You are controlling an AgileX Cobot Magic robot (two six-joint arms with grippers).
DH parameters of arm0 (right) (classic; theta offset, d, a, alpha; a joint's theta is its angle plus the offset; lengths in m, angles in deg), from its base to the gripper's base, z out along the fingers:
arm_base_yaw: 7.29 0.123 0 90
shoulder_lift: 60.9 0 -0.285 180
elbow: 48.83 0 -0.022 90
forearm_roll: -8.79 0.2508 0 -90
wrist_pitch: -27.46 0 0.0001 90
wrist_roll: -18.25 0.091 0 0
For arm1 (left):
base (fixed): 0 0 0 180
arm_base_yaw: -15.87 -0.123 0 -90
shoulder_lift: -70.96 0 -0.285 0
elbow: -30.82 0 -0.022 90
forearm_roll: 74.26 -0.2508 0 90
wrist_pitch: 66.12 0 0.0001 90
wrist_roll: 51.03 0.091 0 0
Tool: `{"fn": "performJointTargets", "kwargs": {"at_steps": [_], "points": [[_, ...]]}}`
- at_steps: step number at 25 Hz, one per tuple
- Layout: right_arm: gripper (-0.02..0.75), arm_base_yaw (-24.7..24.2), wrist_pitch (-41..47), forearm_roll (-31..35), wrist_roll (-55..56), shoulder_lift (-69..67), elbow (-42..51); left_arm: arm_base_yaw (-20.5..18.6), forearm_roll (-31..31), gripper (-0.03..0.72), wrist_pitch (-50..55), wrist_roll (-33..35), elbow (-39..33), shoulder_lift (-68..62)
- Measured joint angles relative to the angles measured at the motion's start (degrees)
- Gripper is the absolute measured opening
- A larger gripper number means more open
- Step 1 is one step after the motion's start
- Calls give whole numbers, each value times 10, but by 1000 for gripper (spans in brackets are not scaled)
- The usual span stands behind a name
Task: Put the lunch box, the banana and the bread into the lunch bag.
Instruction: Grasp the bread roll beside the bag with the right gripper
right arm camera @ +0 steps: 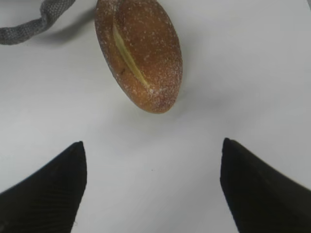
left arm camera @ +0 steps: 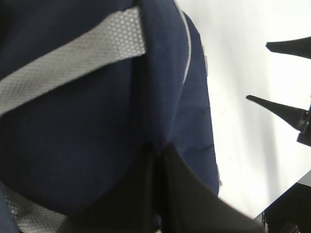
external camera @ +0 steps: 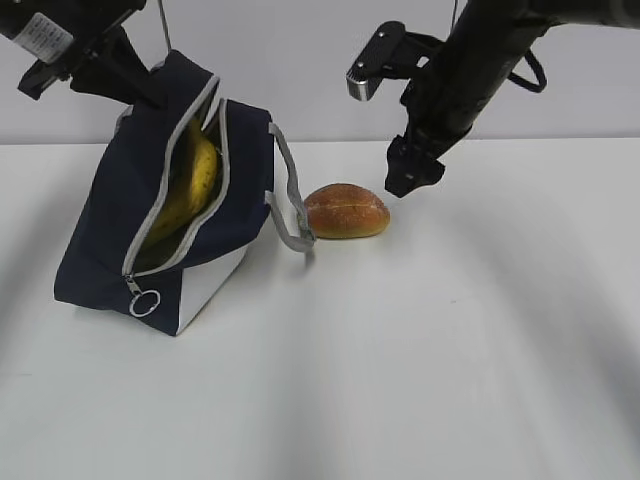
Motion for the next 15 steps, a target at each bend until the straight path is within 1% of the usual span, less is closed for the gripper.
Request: {"fn": "performJointTargets", "kwargs": {"at_steps": [7, 11, 15], "points": [[643, 0, -34, 26, -34, -50, -15, 0, -1, 1, 0, 2, 0, 0], [643, 0, -30, 65, -52, -88, -59, 0, -1, 1, 0, 3, 0, 0], [643, 0, -3, 80, -59, -128, -118, 0, -1, 1, 0, 3, 0, 0]]}}
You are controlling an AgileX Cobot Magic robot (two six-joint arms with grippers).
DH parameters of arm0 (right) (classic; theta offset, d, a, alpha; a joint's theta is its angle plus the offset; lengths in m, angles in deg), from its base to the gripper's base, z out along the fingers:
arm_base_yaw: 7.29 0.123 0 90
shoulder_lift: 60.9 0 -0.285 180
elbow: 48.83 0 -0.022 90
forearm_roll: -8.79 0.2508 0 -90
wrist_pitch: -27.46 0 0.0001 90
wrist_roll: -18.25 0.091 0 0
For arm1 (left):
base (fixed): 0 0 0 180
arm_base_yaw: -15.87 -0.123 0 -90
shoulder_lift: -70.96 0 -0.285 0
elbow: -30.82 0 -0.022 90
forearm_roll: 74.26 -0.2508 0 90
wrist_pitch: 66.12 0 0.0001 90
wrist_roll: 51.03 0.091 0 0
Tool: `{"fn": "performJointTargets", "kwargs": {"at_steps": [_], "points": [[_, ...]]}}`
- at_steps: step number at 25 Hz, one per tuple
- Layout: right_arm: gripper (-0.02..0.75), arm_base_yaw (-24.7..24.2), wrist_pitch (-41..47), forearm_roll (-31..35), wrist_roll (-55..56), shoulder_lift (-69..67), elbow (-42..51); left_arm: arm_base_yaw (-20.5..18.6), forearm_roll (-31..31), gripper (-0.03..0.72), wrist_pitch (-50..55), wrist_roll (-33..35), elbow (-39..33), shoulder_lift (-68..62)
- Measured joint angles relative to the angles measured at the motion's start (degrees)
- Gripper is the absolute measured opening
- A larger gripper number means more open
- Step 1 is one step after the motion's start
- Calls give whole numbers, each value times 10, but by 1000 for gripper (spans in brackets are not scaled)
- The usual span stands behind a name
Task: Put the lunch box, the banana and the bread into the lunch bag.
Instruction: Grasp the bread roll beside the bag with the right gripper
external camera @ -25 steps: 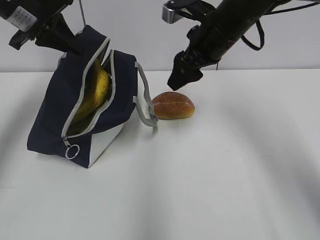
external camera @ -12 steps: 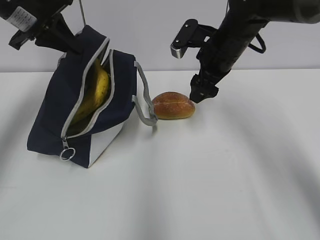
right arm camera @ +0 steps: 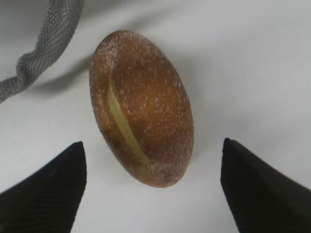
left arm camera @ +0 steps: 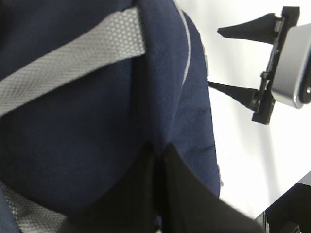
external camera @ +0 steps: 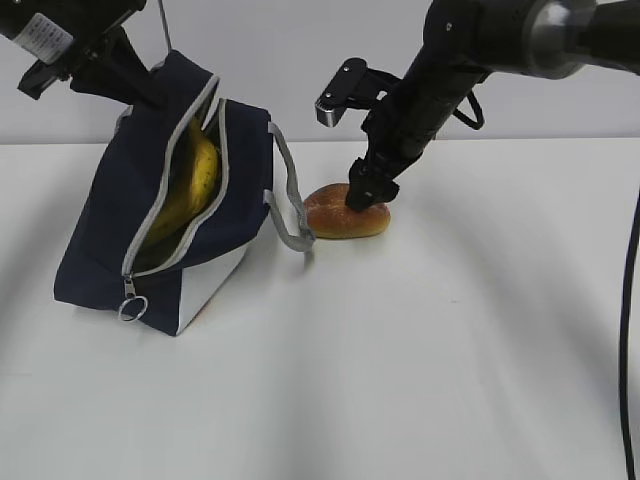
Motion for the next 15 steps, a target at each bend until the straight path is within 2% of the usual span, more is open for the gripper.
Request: {"fn": "performJointTargets", "kwargs": {"at_steps": [7, 15], "points": [[642, 0, 16, 18, -11, -56, -54, 0, 0, 1, 0, 2, 0, 0], [630, 3, 10, 28, -22, -101, -66, 0, 0, 1, 0, 2, 0, 0]]}}
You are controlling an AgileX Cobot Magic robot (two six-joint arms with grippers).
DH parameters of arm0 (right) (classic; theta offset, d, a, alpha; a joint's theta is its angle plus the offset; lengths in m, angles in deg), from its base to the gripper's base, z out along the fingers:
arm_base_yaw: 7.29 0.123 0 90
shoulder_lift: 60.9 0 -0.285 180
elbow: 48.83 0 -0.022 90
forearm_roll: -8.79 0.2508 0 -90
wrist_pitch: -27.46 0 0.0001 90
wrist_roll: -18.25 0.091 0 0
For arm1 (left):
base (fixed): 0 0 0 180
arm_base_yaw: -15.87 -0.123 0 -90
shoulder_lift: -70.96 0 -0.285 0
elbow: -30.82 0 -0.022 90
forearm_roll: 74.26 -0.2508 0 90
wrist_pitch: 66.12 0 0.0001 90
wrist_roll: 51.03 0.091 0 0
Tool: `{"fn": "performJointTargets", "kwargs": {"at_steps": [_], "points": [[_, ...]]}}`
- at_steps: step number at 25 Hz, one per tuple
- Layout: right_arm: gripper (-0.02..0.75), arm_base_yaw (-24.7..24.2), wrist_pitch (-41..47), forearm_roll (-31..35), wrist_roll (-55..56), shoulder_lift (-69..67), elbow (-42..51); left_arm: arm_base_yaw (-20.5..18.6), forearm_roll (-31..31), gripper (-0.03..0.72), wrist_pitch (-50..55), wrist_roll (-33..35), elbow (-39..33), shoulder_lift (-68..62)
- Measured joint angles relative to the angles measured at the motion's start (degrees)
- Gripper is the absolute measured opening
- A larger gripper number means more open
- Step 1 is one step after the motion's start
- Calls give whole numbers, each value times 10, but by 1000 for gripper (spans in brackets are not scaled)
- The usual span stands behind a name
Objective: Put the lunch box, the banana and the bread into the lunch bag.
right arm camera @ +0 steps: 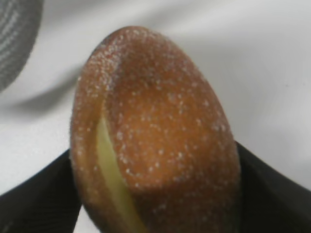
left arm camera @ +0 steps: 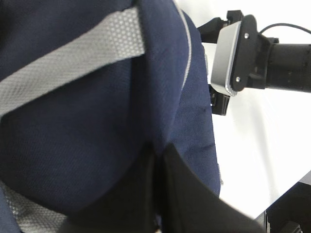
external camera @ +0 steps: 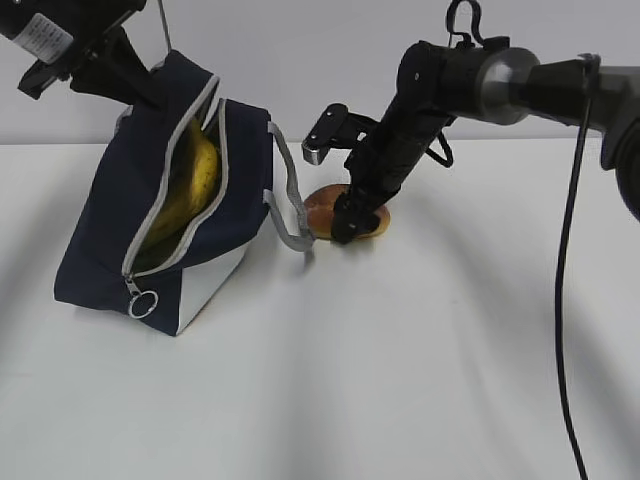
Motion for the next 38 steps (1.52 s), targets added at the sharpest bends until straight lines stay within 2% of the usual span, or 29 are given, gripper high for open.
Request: {"fn": "performJointTargets", "kwargs": {"at_steps": [6, 10, 12, 17, 27, 30, 35, 38], "points": [[501, 0, -7, 6, -3, -8, -9, 0, -1, 1, 0, 1, 0, 0], [449, 1, 5, 8, -3, -9, -29, 0, -2, 1, 0, 2, 0, 0], [442, 1, 21, 7, 2, -9, -38, 0, -2, 1, 0, 2, 0, 0], [435, -1, 59, -44, 46, -5, -50, 0, -3, 1, 0, 2, 0, 0], [435, -25, 152, -57, 125, 86, -51, 0, -3, 1, 0, 2, 0, 0], [435, -26, 172, -24, 154, 124, -51, 0, -1, 1, 0, 2, 0, 0], [435, -24, 177, 99, 217, 173, -55, 0, 1, 1, 0, 2, 0, 0], [435, -9, 177, 124, 252, 183, -56, 0, 1, 1, 0, 2, 0, 0]]}}
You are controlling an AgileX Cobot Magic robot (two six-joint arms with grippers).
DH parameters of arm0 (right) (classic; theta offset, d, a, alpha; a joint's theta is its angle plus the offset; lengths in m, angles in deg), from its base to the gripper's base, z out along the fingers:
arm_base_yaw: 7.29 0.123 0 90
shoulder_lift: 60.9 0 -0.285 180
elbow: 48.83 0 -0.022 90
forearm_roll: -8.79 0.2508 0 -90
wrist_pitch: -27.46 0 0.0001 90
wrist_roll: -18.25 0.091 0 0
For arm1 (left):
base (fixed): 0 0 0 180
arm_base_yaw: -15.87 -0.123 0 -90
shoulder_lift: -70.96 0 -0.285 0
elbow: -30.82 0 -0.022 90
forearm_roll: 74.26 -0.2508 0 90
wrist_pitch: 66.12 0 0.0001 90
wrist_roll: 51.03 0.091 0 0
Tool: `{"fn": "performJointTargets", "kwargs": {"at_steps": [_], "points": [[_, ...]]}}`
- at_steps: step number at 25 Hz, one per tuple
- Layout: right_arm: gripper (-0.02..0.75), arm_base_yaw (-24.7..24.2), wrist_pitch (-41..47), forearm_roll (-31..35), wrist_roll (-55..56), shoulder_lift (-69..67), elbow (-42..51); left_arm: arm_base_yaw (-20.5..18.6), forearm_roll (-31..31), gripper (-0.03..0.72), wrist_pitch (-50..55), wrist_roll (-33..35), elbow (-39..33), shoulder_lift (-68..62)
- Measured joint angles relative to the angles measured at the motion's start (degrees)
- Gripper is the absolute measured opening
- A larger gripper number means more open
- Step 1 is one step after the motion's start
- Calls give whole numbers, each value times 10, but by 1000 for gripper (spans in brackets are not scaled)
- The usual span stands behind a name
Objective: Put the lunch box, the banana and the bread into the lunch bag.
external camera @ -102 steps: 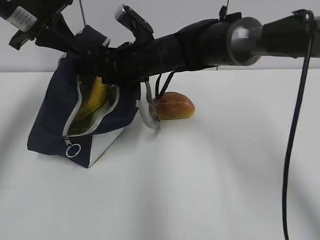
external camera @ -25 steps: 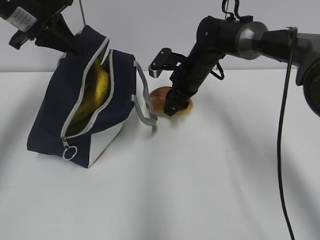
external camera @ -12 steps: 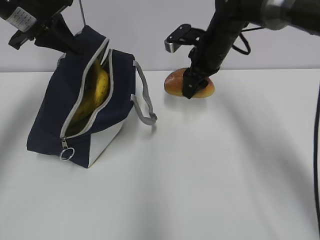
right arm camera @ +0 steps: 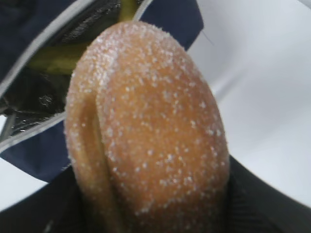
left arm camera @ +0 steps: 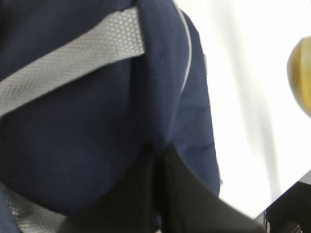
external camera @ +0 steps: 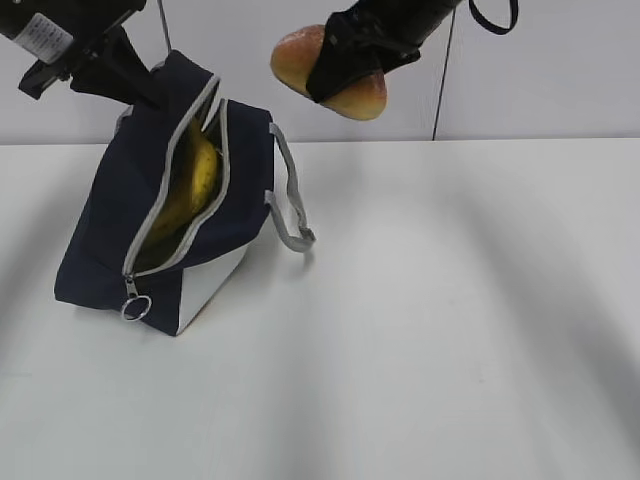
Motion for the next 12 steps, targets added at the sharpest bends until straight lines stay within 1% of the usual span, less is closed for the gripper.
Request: {"fn": "performJointTargets", "kwargs": {"at_steps": [5, 12], "points": [[435, 54, 3, 4, 40, 3, 12, 0, 0, 1, 0, 0, 0, 0], [435, 101, 4, 7, 101, -15, 19, 0, 1, 1, 0, 0, 0, 0]]}}
